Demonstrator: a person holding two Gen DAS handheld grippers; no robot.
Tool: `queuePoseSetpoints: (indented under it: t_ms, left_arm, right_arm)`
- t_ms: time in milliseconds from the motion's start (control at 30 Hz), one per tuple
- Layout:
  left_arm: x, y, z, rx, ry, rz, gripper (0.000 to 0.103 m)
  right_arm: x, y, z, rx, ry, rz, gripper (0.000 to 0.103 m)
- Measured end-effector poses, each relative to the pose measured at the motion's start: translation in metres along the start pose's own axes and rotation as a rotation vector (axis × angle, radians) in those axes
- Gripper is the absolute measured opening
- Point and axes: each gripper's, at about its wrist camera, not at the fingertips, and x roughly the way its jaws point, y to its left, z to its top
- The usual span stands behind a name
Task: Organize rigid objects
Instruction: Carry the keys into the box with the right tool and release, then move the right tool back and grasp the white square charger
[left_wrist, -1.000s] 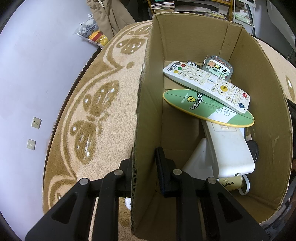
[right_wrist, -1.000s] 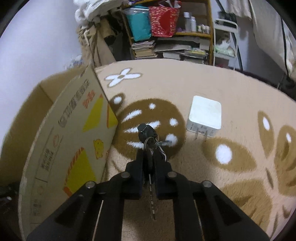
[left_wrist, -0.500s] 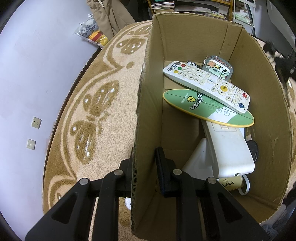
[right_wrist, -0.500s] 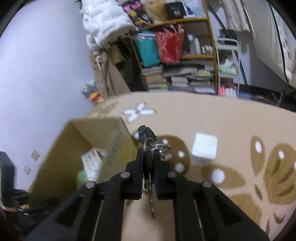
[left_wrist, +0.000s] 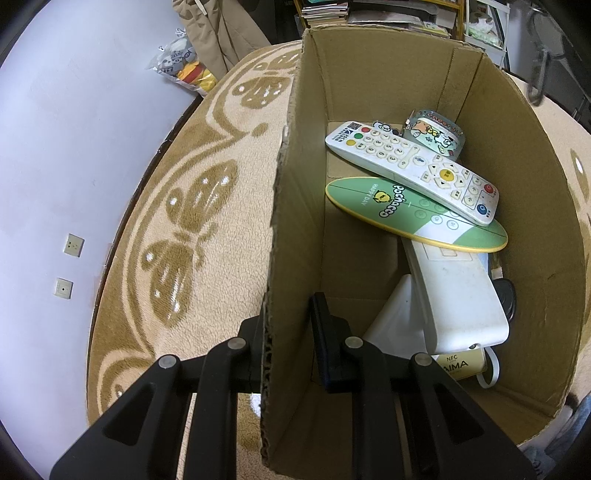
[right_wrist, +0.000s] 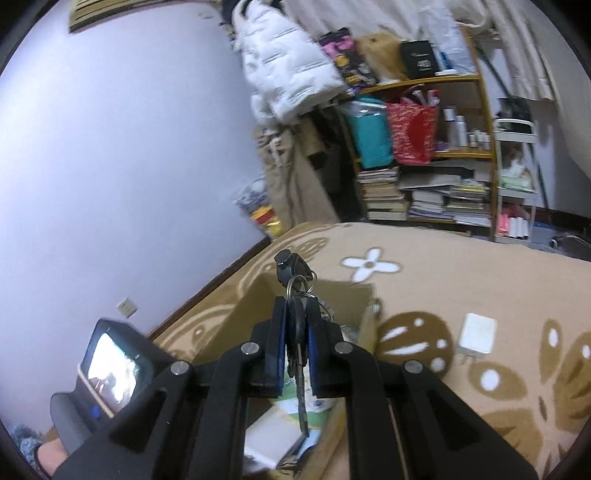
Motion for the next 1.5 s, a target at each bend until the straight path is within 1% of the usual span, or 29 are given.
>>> queuePoseSetpoints:
  t_ms: [167,367,467,600,667,733,767,800,833,900,933,1000,1033,1100,1200,1300,1433,1500]
  left_arm:
    - [0.000,0.000,0.000,-0.002,0.001,-0.003,0.019]
    - [0.000,0.001,0.001,-0.004,0.001,-0.005,0.019]
    - [0.000,0.002,0.002,-0.005,0.001,-0.007,0.019]
    - [0.001,0.002,0.002,-0.004,0.003,-0.007,0.019]
    - [0.001,0.001,0.001,-0.002,0.001,-0.003,0.019]
    - [0.001,0.001,0.001,-0.001,0.002,-0.003,0.019]
    - [0.001,0.001,0.001,-0.002,0.002,-0.004,0.019]
    - [0.001,0.001,0.001,-0.001,0.002,-0.003,0.019]
    - [0.002,0.001,0.001,-0.002,0.002,-0.004,0.019]
    - [0.001,0.001,0.001,-0.001,0.002,-0.003,0.019]
    - [0.001,0.001,0.001,0.000,0.002,-0.002,0.019]
    - [0.002,0.001,0.001,0.000,0.002,-0.003,0.019]
    - [0.002,0.001,0.001,0.000,0.002,-0.003,0.019]
    - [0.002,0.000,0.001,0.001,0.002,-0.002,0.019]
    - [0.002,0.001,0.001,0.002,0.002,-0.002,0.019]
    - [0.002,0.000,0.001,0.002,0.002,-0.002,0.019]
    - [0.002,-0.001,0.001,0.005,0.002,0.003,0.019]
    - [0.003,-0.002,0.001,0.007,0.002,0.006,0.019]
  right_arm:
    - [0.019,0.012,-0.011,-0.041,0.071,0.035,0.011]
    - [0.036,0.013,-0.023,-0.060,0.144,0.015,0.011]
    - [0.039,0.013,-0.025,-0.066,0.154,0.001,0.012]
    - [0.034,0.010,-0.022,-0.057,0.136,0.002,0.012]
    - [0.031,0.008,-0.018,-0.056,0.127,-0.011,0.012]
    - [0.028,0.004,-0.014,-0.047,0.114,-0.028,0.016]
    - [0.026,0.000,-0.012,-0.036,0.107,-0.037,0.021]
    - [0.024,-0.003,-0.010,-0.029,0.102,-0.042,0.029]
    - [0.022,-0.006,-0.008,-0.021,0.096,-0.049,0.033]
    - [0.017,-0.015,-0.003,-0.003,0.073,-0.072,0.047]
    - [0.015,-0.019,-0.001,0.007,0.064,-0.083,0.050]
    - [0.013,-0.026,0.003,0.025,0.055,-0.108,0.062]
    - [0.012,-0.032,0.006,0.037,0.049,-0.126,0.065]
    - [0.012,-0.042,0.010,0.054,0.041,-0.152,0.078]
    - [0.013,-0.062,0.013,0.078,0.033,-0.186,0.093]
    - [0.016,-0.082,0.013,0.095,0.034,-0.240,0.097]
    - [0.028,-0.111,0.015,0.125,0.068,-0.312,0.098]
    - [0.034,-0.124,0.014,0.141,0.084,-0.325,0.098]
